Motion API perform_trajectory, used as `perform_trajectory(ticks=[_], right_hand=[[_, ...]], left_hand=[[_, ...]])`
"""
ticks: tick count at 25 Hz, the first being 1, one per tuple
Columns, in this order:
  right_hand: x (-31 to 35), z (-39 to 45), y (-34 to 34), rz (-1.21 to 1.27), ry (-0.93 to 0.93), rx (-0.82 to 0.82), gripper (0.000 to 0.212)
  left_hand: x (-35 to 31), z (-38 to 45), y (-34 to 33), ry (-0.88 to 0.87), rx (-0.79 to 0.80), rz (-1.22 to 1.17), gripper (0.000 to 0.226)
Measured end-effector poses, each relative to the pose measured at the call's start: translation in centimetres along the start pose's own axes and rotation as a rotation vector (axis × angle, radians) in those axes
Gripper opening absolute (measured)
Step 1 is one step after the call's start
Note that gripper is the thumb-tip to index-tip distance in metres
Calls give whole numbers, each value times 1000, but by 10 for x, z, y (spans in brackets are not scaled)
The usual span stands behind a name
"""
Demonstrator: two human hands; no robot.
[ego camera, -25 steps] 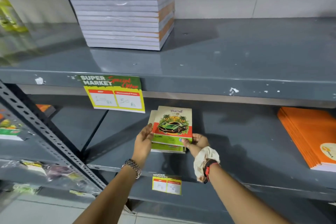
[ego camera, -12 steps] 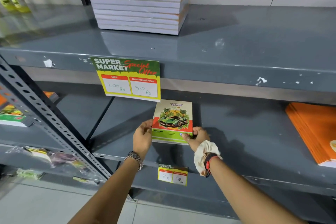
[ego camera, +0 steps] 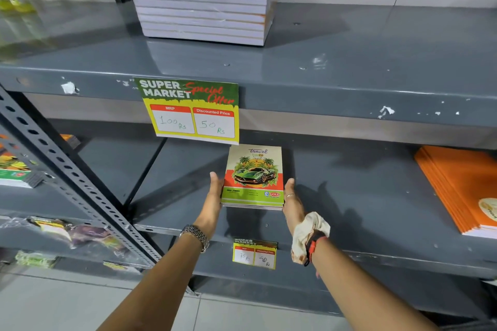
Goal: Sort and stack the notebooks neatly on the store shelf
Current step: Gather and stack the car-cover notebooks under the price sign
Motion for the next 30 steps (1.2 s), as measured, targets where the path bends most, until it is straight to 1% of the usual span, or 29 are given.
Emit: perform_trajectory(ticks=[2,4,6,7,9,10,11,13,15,17,20,24,28,30], right_hand=[[1,-3,-2,-33,6,12,62],[1,-5,1,-113,22,17,61],[5,-9,2,-267,63,46,61],[11,-12,1,-387,124,67,61],[23,-17,-1,-666,316,91,65],[27,-21,-3,-785,418,95,67],[29,-21,-4,-883,496,92,67],[28,-19,-3,-993,543,70,57],[27,-14,0,-1064,514,50,50],[29,-10,1,-1133,500,35,51],[34,-14,-2,-1176,536,44,50],[40,-20,-2,-1206,536,23,58],[39,-19,-4,-1242,543,28,57],[39,-20,-5,-1230,544,27,54]], left_hand=[[-3,-3,-4,-6,26,-10,56],[-4,-6,-8,-13,67,-13,55],[-3,-8,-6,-16,94,20,61],[-3,-7,-4,-29,99,66,61],[-1,-6,2,-119,79,253,49],[-2,-7,5,-195,66,417,50],[-3,-7,6,-264,53,601,56],[-10,-9,5,-410,22,884,61],[-14,-8,6,-488,-10,1001,53],[-17,-2,12,-505,-38,1026,42],[-20,0,15,-553,-73,1033,34],[-18,0,18,-558,-112,1047,32],[-16,3,17,-542,-110,1114,32],[-15,3,16,-541,-100,1112,32]])
Point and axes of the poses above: each hand's wrist, its own z-axis towards the middle knuckle, its own y-axis out of the back of the hand, x = y × z, the point moved 9 cm from there along z, towards the middle knuckle, and after that the axes turned 1 degree about -y, right-handed, at the moved point
